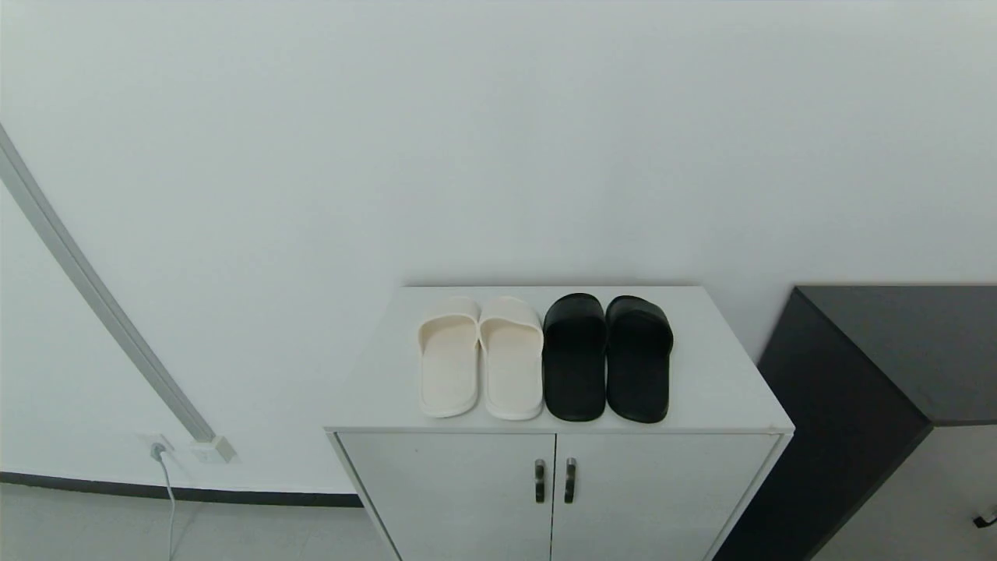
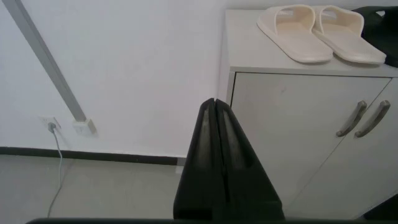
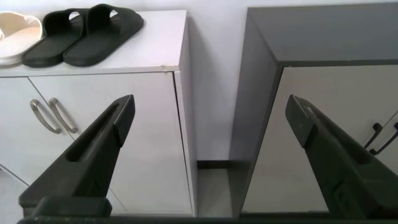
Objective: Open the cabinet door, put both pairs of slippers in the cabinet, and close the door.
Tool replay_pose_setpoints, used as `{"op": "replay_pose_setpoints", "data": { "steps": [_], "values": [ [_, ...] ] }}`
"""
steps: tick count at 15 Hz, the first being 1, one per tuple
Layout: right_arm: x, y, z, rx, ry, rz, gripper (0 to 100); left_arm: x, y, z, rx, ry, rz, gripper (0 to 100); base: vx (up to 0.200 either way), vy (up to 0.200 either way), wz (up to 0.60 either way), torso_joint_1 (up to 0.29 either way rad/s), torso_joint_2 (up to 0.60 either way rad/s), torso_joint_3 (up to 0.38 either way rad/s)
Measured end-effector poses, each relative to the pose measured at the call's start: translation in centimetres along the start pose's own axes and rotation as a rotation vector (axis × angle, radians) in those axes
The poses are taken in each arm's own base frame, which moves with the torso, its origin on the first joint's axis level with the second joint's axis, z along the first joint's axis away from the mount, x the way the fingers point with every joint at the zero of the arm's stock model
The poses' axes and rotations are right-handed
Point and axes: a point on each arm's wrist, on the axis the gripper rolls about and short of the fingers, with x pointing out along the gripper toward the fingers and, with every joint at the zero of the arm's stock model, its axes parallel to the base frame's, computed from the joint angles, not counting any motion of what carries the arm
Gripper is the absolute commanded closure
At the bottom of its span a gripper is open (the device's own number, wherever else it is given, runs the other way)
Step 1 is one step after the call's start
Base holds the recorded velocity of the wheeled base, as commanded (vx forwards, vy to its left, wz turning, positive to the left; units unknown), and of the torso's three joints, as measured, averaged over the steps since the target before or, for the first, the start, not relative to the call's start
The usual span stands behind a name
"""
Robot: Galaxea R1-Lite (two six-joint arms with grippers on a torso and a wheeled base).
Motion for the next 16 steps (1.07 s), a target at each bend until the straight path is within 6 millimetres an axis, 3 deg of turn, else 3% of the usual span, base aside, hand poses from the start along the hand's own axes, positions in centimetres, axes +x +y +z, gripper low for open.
{"op": "replay_pose_setpoints", "data": {
  "steps": [8,10,12,14,16],
  "values": [
    [-0.1,0.0,0.4,-0.051,-0.017,0.013,0,0.0,0.1,0.0,-0.010,0.000,0.049,100,0.000,0.000,0.00,0.000,0.00,0.000],
    [-0.5,0.0,2.7,-0.043,-0.046,0.017,0,0.0,0.1,0.0,-0.010,0.000,0.049,100,0.000,0.000,0.00,0.000,0.00,0.000],
    [-0.9,0.2,7.1,-0.070,-0.040,0.074,0,0.0,0.1,0.0,-0.010,0.000,0.049,100,0.000,0.000,0.00,0.000,0.00,0.000],
    [0.5,0.3,10.0,-0.077,0.041,0.143,0,0.0,0.1,0.0,-0.010,0.000,0.049,100,0.000,0.000,0.00,0.000,0.00,0.000],
    [2.9,0.4,11.2,-0.057,0.142,0.233,0,0.0,0.1,0.0,-0.010,0.000,0.049,100,0.000,0.000,0.00,0.000,0.00,0.000]
  ]
}}
